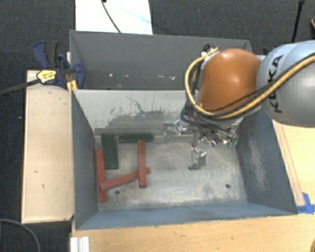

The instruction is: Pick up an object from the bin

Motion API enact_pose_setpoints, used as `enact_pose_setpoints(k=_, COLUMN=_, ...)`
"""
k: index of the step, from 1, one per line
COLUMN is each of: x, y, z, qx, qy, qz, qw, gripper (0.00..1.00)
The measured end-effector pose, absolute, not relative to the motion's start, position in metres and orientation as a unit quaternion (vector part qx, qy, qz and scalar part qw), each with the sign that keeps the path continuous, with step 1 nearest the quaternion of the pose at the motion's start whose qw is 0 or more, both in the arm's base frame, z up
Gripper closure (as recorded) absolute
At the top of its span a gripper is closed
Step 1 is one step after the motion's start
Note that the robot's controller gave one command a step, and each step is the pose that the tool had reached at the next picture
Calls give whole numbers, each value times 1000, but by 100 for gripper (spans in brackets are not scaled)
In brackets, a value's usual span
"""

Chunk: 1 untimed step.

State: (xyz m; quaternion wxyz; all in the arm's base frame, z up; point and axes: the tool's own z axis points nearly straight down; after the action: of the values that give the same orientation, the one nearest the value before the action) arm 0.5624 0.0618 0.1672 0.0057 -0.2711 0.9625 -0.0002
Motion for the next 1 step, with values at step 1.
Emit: enact_pose_setpoints(k=1, x=519, y=136, z=92, qx=-230, qy=973, qz=3, qw=-2, gripper=0)
